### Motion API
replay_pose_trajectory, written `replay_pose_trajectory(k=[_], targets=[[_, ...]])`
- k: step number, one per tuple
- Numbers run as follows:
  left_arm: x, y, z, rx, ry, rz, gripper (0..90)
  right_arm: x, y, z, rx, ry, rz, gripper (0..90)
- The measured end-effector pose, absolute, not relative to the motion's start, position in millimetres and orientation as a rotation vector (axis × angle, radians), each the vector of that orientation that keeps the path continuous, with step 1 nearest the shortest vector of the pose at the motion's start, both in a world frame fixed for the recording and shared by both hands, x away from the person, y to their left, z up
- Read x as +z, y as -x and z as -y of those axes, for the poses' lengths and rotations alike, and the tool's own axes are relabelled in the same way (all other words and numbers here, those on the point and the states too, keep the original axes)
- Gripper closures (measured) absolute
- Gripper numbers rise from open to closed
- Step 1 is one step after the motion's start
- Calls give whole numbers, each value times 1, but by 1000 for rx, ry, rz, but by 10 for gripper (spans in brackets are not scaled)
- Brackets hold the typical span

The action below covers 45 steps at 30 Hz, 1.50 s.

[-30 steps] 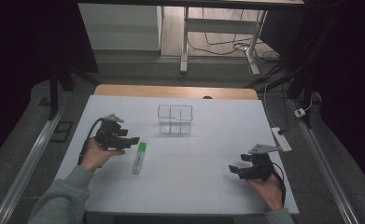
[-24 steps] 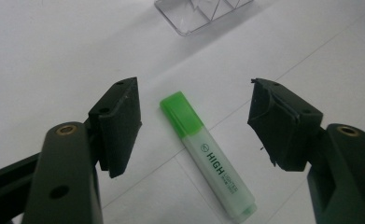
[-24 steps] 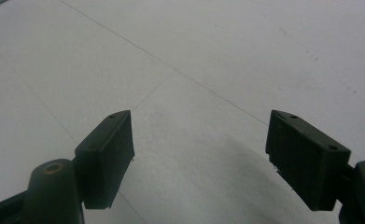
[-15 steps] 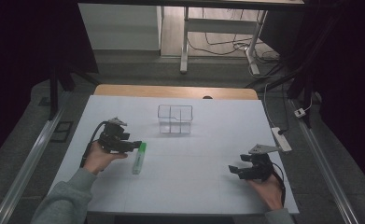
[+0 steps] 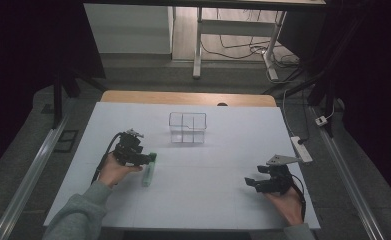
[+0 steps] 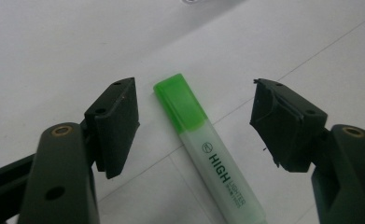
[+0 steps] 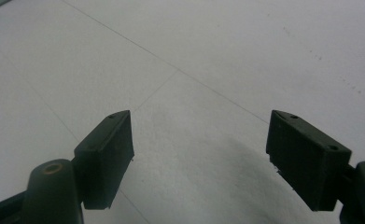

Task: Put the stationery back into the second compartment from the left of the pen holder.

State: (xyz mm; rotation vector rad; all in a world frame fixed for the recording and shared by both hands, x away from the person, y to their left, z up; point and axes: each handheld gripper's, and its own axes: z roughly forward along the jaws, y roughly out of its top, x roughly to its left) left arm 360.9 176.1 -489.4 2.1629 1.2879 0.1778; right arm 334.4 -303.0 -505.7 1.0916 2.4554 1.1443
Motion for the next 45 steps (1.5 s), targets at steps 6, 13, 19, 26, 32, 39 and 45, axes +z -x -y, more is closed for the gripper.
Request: replay_pose_trajectory(k=[6,13,19,26,32,39,45], targets=[[-496,-367,-169,169,-2178,-1297,323,-506,-334,303,1141,-1094,-2456,223],[-505,-373,-164,154,-2176,-1322,330,-506,-334,302,1131,-1090,-2459,223],[-512,-376,-162,139,-2175,-1346,351,-507,-334,302,1131,-1091,-2459,223],[-522,-382,-159,142,-2197,-1402,409,-507,-335,302,1129,-1091,-2459,223],[-522,-380,-154,214,-2216,-1429,495,-507,-335,302,1126,-1091,-2457,223],[-522,-378,-146,289,-2247,-1438,549,-507,-335,302,1123,-1091,-2456,222],[-522,-377,-146,294,-2235,-1452,565,-507,-335,302,1120,-1097,-2453,222]])
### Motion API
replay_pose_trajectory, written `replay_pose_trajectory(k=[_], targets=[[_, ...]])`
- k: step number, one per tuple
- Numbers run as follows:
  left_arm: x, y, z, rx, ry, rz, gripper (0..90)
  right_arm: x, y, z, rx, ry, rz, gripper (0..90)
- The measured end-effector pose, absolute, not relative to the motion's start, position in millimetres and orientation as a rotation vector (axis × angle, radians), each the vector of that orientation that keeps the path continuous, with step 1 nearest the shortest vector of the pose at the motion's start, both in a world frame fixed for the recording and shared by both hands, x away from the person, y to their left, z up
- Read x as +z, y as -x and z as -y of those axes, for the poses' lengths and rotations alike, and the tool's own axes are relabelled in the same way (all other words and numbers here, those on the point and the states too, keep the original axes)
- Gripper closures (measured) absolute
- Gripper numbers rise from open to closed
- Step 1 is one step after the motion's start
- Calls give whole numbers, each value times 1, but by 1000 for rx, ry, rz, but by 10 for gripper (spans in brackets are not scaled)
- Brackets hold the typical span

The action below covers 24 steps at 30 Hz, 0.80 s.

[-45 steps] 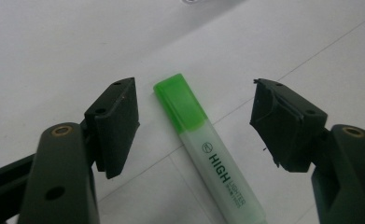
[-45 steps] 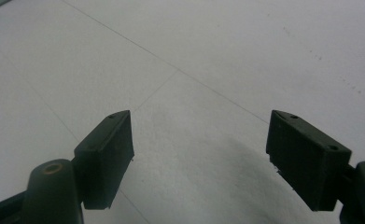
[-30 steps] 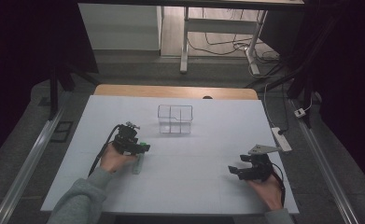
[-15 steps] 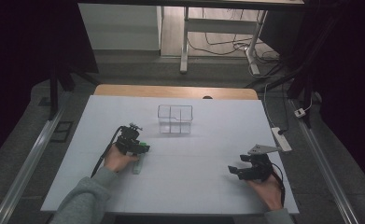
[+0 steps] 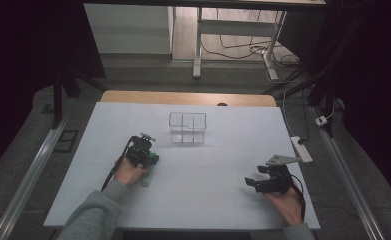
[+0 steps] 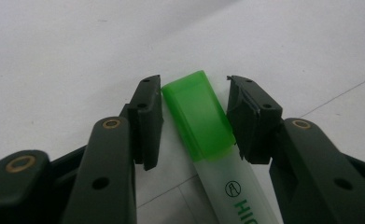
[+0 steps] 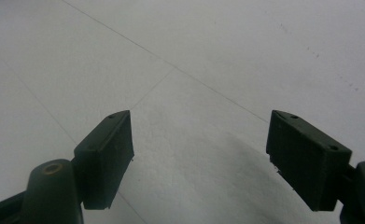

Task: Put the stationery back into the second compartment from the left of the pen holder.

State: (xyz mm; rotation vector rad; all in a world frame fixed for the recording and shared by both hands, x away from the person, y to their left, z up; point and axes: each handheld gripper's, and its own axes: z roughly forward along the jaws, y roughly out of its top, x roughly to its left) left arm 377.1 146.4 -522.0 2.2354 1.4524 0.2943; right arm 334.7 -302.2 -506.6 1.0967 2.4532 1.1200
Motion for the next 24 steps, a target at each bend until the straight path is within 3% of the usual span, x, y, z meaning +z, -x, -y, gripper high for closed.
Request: replay_pose_trajectory(k=[5,24], targets=[[-522,-377,-149,298,-2223,-1455,659,-506,-335,302,1120,-1100,-2449,222],[-511,-370,-158,318,-2197,-1327,666,-506,-334,305,1128,-1104,-2437,223]])
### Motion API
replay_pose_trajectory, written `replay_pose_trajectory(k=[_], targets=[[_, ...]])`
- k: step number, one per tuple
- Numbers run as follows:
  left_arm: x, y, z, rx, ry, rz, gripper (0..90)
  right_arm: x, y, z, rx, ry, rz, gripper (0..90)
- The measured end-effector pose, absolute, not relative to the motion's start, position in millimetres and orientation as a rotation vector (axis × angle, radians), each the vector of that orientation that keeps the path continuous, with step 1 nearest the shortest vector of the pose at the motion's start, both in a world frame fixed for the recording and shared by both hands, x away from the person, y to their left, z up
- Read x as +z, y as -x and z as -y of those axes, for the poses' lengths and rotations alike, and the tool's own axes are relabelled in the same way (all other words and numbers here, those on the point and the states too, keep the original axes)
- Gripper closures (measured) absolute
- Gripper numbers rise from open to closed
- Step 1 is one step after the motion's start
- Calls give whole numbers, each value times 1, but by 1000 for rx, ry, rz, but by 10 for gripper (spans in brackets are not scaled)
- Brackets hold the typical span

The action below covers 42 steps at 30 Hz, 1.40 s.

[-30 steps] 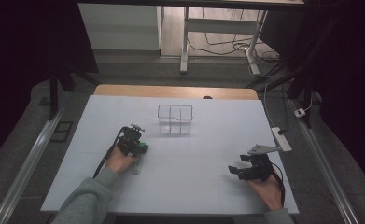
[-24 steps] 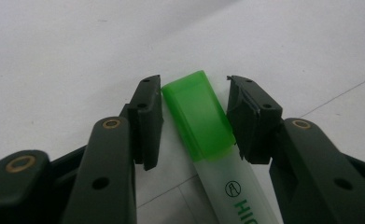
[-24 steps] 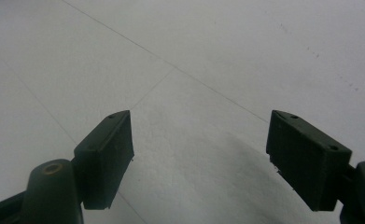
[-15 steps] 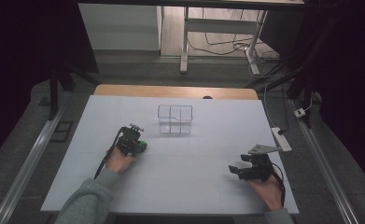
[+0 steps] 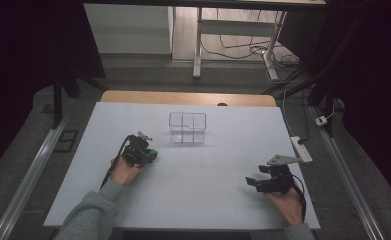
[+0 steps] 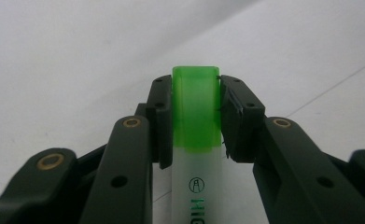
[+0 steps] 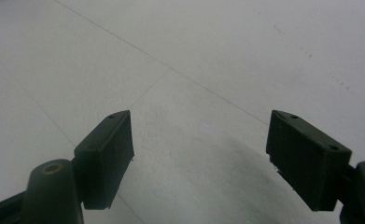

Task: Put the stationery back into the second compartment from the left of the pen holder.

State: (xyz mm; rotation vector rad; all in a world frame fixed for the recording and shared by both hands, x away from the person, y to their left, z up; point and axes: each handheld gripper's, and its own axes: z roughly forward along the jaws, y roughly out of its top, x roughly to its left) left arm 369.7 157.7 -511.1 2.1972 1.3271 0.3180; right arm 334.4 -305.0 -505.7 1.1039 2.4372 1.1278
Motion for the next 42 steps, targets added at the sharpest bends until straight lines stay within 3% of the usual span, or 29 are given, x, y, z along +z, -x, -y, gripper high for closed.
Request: replay_pose_trajectory(k=[13,42], targets=[[-486,-356,-186,276,-2050,-1220,666,-505,-334,305,1129,-1102,-2435,223],[-459,-346,-203,282,-1908,-1084,665,-505,-334,305,1133,-1098,-2436,223]])
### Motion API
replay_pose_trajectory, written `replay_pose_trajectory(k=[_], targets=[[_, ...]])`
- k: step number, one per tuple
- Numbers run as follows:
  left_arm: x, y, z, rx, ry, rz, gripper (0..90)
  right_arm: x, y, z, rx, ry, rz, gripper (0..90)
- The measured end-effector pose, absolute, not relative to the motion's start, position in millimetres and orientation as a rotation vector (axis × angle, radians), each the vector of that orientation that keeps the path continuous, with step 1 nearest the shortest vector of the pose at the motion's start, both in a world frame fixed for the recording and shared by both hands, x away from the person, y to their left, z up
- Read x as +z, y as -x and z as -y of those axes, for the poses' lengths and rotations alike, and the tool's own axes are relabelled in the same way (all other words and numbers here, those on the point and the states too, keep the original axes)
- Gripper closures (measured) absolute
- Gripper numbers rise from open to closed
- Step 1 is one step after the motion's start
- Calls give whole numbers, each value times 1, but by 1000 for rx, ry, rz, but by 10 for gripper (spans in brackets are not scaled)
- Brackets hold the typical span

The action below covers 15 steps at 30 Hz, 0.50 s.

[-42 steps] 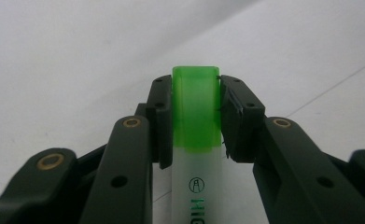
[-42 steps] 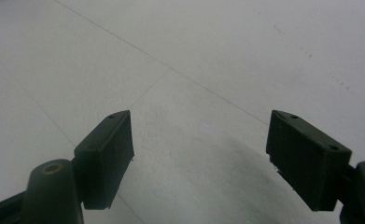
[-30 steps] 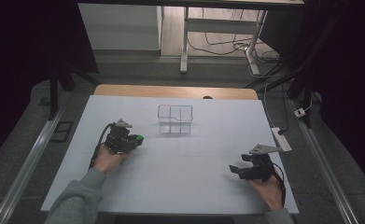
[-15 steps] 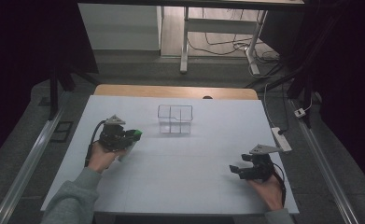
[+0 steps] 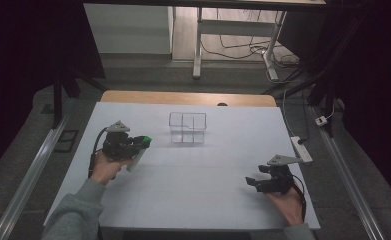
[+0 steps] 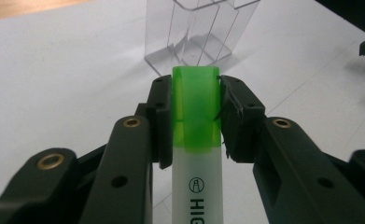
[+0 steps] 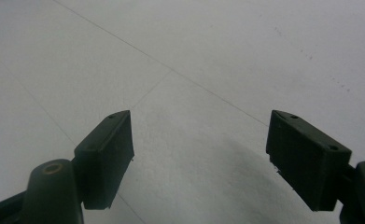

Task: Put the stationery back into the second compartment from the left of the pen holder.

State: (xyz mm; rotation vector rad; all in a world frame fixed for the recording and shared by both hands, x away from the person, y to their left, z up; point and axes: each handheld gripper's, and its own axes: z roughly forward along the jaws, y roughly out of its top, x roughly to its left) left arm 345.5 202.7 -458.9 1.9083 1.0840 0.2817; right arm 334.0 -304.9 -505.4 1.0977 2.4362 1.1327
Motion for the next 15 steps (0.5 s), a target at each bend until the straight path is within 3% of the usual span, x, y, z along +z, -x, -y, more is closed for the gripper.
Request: replay_pose_trajectory(k=[15], targets=[[-439,-345,-205,302,-1842,-1023,665,-505,-334,305,1135,-1101,-2431,223]])
